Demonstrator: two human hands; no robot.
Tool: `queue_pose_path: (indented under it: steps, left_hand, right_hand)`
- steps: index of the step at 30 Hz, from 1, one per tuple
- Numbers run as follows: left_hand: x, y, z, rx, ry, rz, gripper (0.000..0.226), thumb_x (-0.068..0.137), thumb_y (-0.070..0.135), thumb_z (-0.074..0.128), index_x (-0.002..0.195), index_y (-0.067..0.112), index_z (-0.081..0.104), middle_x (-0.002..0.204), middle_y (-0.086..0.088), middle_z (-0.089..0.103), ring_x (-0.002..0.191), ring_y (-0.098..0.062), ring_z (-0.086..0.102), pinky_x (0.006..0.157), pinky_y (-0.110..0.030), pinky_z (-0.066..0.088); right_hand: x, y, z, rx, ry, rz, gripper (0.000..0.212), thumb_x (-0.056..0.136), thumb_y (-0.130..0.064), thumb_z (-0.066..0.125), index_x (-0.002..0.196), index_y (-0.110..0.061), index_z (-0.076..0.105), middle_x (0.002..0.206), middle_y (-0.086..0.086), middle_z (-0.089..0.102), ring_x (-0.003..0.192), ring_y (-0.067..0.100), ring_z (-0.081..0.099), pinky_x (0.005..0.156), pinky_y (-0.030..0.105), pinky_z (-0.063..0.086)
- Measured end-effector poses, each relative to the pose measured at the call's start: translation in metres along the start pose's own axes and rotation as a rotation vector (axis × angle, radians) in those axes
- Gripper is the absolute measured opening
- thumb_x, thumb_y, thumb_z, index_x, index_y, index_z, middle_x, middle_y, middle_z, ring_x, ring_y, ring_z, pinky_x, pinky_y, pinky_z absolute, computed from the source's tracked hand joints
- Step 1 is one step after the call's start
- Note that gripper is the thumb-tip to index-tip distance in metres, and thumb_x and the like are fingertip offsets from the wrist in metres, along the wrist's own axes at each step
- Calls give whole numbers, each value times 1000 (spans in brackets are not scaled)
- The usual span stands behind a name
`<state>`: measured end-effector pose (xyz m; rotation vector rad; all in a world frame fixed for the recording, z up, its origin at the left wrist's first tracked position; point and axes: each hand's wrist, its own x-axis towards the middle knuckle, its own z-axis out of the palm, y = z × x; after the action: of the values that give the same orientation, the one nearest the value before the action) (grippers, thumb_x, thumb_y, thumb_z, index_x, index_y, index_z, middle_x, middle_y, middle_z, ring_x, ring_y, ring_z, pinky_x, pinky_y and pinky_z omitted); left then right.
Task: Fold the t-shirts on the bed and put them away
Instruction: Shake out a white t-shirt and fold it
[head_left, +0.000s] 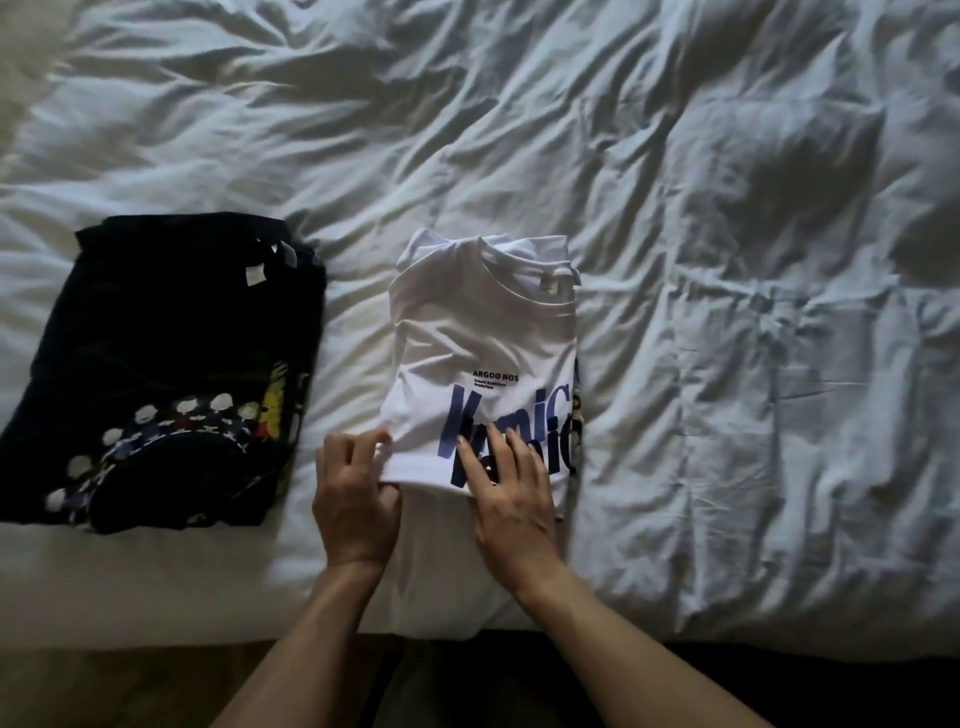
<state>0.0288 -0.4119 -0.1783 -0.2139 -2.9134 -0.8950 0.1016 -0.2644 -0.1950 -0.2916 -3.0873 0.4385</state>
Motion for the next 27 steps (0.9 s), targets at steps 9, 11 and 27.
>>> queue_pose_path:
  steps: [9,11,27]
  left_hand:
    - [-15,-22,-6,197,-316,386,46,73,20,51,119,18,60,130,-11,53,117,-37,53,83,-45,50]
    - [-13,-21,-18,148,-352,413,53,73,33,55,123,16,63,139,-10,51,129,-33,48,95,-43,44]
    - [142,57,48,252,-184,328,63,89,35,57,147,18,42,153,-10,37,139,-33,34,101,-49,39]
  right_hand:
    - [-9,32,-5,-61,-136,-59,70,82,-43,59,148,-32,42,155,12,38,141,35,36,113,51,26]
    - [-11,38,-12,-26,-106,-120,68,89,-65,45,148,-30,43,153,12,39,140,35,36,112,51,29]
    - [140,74,-34,-24,85,86,57,92,-49,47,141,-20,45,135,10,48,121,30,46,94,44,43]
